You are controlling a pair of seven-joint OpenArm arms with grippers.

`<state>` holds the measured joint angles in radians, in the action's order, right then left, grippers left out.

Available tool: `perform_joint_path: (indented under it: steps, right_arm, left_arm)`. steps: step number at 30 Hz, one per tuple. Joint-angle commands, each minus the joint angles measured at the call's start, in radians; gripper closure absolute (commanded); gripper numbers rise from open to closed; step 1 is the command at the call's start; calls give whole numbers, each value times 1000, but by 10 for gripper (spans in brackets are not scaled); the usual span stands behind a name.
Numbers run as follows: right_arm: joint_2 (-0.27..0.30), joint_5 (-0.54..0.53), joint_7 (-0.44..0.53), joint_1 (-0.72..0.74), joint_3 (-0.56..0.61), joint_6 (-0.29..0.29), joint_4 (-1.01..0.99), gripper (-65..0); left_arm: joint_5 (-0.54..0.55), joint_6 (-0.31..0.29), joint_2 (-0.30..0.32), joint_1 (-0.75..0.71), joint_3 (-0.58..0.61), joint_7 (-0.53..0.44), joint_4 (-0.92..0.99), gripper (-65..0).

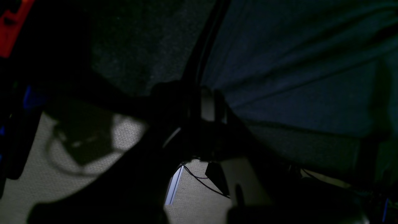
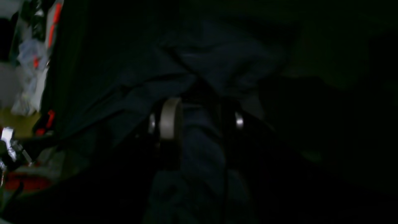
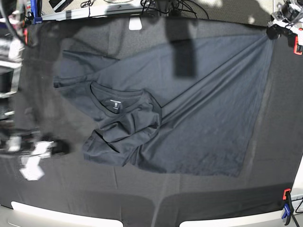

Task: Layout the t-shirt on the table in an organized manner, then fold the t-shirt properly
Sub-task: 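Lower the right gripper onto the shirt's collar area and grasp fabric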

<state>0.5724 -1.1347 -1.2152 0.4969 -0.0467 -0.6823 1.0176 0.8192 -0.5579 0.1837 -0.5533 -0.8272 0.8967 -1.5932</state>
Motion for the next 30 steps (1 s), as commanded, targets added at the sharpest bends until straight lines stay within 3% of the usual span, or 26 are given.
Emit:
perform_joint_path:
  steps: [1, 9, 14, 17, 23, 30]
  right_arm:
    - [1, -29, 4, 14, -6, -16, 42, -196]
    - [-183, -8, -68, -125, 2, -16, 348, -189]
    - [-246, 100, -62, -209, 102, -16, 487, -150]
    - [-262, 210, -17, -246, 211, -16, 500, -150]
    - [-282, 445, 203, -264, 427, -16, 500, -150]
    - [-348, 641, 237, -262, 598, -16, 501, -150]
  left_arm:
    - [1, 0, 16, -9, -12, -8, -14, 0]
    - [1, 0, 16, -9, -12, -24, -14, 0]
    - [1, 0, 16, -9, -12, -24, -14, 0]
    - [1, 0, 16, -9, -12, -24, -14, 0]
    - [0, 0, 16, -9, -12, -26, -14, 0]
    - [0, 0, 16, -9, -12, -31, -14, 0]
